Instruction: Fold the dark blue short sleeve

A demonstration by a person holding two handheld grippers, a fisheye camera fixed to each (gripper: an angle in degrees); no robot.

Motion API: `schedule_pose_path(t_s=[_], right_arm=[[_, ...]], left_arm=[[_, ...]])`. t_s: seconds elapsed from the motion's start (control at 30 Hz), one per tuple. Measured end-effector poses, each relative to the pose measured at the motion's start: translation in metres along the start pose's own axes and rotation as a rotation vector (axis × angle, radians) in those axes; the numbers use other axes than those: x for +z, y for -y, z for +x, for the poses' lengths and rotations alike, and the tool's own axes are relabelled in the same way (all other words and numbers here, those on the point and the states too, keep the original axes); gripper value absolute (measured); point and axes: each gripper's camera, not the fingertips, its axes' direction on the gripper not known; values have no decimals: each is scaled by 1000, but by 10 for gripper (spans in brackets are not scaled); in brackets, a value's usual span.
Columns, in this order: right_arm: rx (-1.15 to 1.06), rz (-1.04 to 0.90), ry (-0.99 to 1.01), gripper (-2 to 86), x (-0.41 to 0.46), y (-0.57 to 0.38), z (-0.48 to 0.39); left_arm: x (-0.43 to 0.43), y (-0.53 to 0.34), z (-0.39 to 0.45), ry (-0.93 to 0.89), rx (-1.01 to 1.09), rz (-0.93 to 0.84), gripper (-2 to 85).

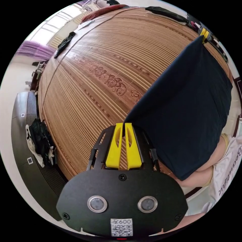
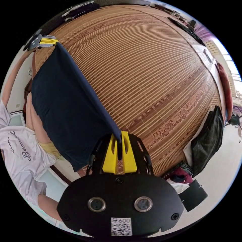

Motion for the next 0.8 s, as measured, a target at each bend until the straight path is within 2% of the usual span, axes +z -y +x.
schedule_pose_path(t_s=[0.07,0.1,0.13,0.17,0.2,0.23,0.27,0.3,0.33,0.37,0.4,0.43,0.47,0.5,0.53,0.57,0.67,0.8], right_arm=[[160,-3,-44,32,-7,-12,41],[212,14,-58,33,-10,-20,52],[321,61,-92,36,-19,-40,73],[434,155,-99,30,-31,-65,89],[481,221,-79,27,-39,-79,94],[548,379,-22,12,-52,-106,98],[540,553,54,2,-60,-129,93],[535,632,100,-1,-62,-138,90],[541,743,221,-4,-58,-149,87],[523,787,402,-6,-47,-151,90],[510,777,496,-7,-38,-148,92],[472,714,640,-8,-17,-136,94],[456,590,671,-8,7,-121,93],[472,520,624,-8,18,-115,90],[490,382,467,-8,40,-103,82],[447,386,425,-8,46,-101,76],[561,512,349,-8,49,-110,72],[569,566,137,-9,42,-114,27]], left_arm=[[-17,4,-22,163,-186,2,14],[-34,-2,-34,344,-310,12,13],[-51,-10,-40,443,-368,40,11],[-58,-14,-42,447,-382,60,10],[-68,-21,-42,354,-358,114,9],[-72,-25,-38,190,-291,156,9],[-71,-26,-37,114,-278,164,8],[-66,-27,-33,-10,-271,170,8],[-62,-27,-30,-54,-269,175,8],[-53,-24,-20,-134,-248,198,7],[-41,-20,-9,-196,-232,203,7],[-24,-13,2,-216,-227,168,7],[-13,-8,8,-210,-208,130,7],[9,0,23,-163,-133,42,7],[9,0,29,-138,-112,67,7],[5,0,34,-101,-127,103,7],[1,11,49,6,-126,84,7],[-10,9,103,280,-79,71,8]])
